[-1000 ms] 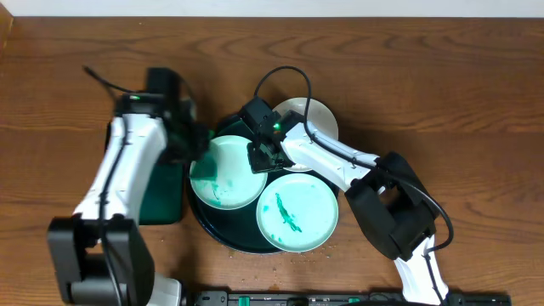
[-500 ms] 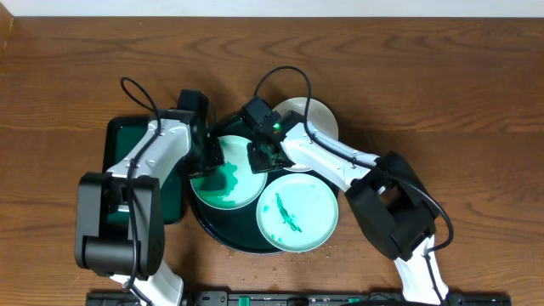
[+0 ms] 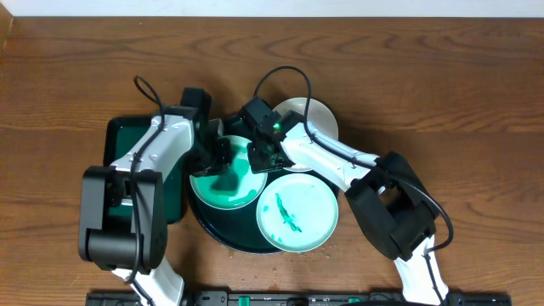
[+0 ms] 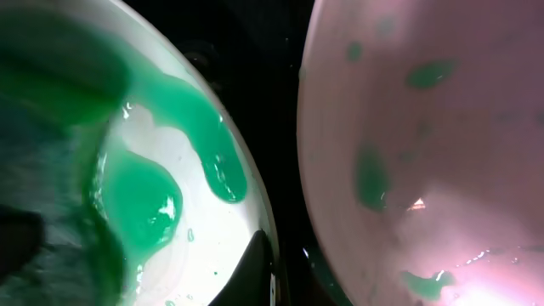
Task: Clean dirty plates on tray and stack at the side
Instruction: 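Scrub the left plate with the sponge in the left gripper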
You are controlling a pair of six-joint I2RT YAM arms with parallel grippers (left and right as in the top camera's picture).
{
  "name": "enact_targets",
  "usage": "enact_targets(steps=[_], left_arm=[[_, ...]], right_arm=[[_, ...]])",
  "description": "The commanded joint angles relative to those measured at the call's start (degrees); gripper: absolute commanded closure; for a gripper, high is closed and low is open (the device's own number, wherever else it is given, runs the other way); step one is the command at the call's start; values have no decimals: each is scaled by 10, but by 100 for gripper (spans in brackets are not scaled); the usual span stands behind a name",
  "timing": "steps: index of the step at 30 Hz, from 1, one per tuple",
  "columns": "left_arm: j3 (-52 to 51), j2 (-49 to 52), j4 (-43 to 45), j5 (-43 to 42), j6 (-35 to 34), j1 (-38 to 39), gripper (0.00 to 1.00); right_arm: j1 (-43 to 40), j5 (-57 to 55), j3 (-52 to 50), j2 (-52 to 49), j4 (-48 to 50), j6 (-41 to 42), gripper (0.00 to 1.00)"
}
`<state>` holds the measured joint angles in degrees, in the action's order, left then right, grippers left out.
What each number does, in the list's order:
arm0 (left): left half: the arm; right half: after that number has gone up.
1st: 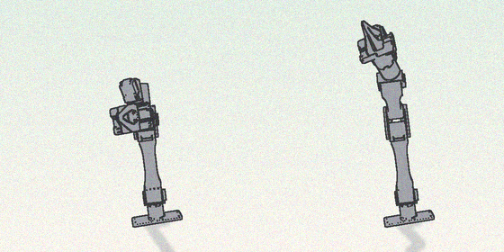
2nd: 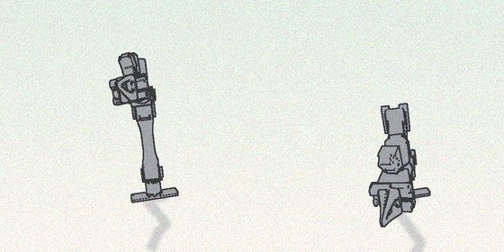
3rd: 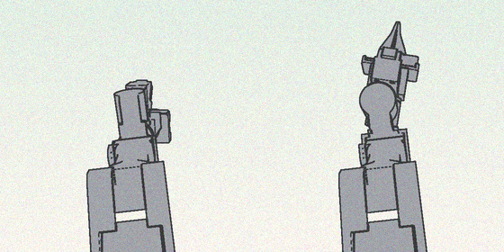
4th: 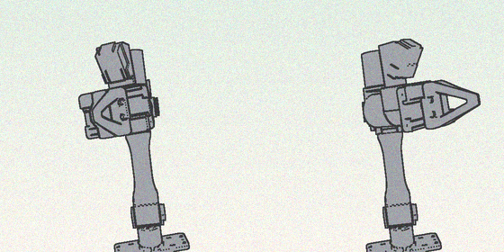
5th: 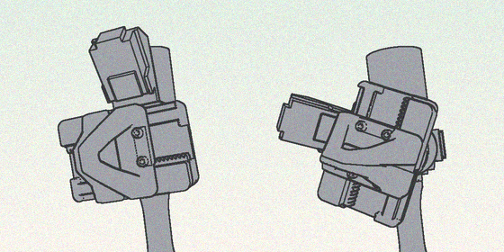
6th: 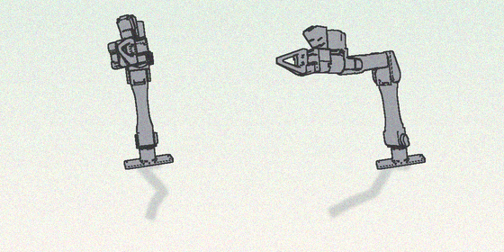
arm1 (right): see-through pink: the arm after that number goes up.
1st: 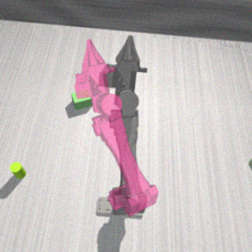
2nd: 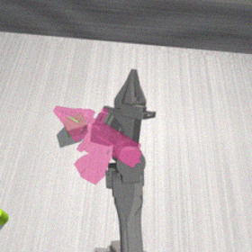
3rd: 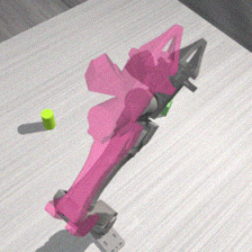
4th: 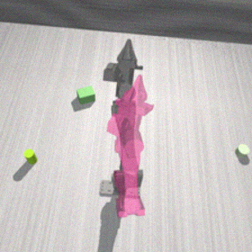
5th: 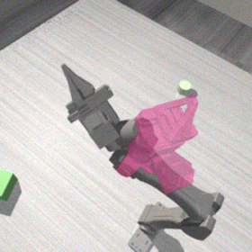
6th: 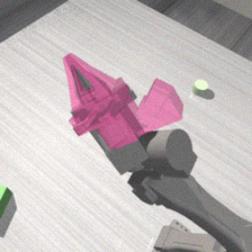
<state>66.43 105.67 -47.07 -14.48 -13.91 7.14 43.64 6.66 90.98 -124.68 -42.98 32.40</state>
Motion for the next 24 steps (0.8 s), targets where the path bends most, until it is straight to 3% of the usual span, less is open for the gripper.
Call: enact_targets(steps=[1, 5, 15, 24], left_arm=[[33, 21, -30, 235, -104, -13, 93], [50, 21, -45, 224, -99, -12, 93], [-3, 22, -33, -66, 29, -12, 93], [-16, 22, 56, -168, 69, -12, 93]], right_arm=[[4, 5, -1, -24, -1, -12, 99], [4, 5, -1, -24, -1, -12, 99], [4, 12, -3, -27, 0, -12, 99], [4, 18, -3, -28, 3, -12, 99]])
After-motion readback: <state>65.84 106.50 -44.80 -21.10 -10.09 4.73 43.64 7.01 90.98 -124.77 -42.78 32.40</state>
